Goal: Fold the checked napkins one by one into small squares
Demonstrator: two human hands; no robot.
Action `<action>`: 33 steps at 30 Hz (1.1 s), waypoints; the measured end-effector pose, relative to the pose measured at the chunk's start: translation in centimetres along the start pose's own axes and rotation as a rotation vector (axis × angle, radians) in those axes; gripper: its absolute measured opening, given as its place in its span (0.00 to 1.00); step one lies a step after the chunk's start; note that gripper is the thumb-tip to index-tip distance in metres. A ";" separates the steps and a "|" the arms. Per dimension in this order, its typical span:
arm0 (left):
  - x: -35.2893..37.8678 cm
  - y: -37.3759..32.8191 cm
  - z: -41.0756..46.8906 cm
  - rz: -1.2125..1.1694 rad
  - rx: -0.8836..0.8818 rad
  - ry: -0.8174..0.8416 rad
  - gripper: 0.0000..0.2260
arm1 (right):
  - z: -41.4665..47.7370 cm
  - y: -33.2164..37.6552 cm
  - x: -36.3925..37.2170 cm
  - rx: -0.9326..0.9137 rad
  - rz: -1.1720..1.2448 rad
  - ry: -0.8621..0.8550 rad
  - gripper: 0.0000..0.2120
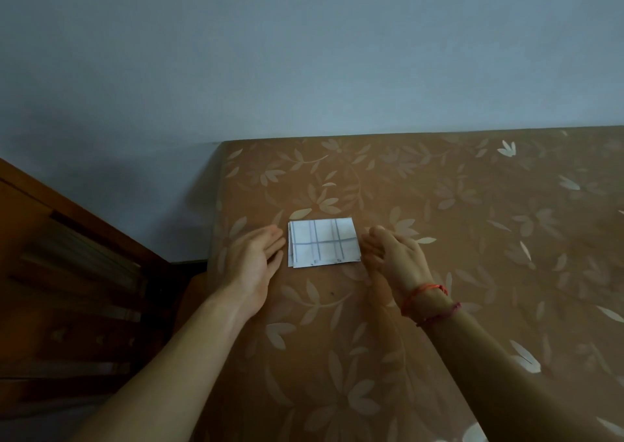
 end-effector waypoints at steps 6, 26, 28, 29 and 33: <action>0.4 0.4 -0.7 -0.029 -0.033 -0.008 0.13 | -0.1 0.1 0.6 -0.018 0.058 0.015 0.10; 0.6 0.9 -1.1 -0.020 -0.039 0.026 0.14 | 0.3 -0.1 1.0 -0.041 -0.132 -0.007 0.16; 0.7 0.9 -1.2 -0.015 -0.048 0.028 0.14 | 0.2 0.0 1.0 -0.071 -0.145 -0.002 0.18; 0.7 0.8 -1.3 -0.008 -0.042 0.027 0.14 | 0.0 0.2 1.0 -0.073 -0.157 0.003 0.20; 0.4 0.1 -2.4 0.068 -0.009 0.032 0.11 | -0.5 0.2 0.6 -0.118 -0.198 -0.002 0.17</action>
Point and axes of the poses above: each hand's wrist, its own z-axis towards the middle knuckle, its own x-axis out of the palm, y = z × x, the point moved 4 cm from there along z, towards the middle knuckle, and after that the axes turned 15 degrees about -z, right-handed, at the moved point
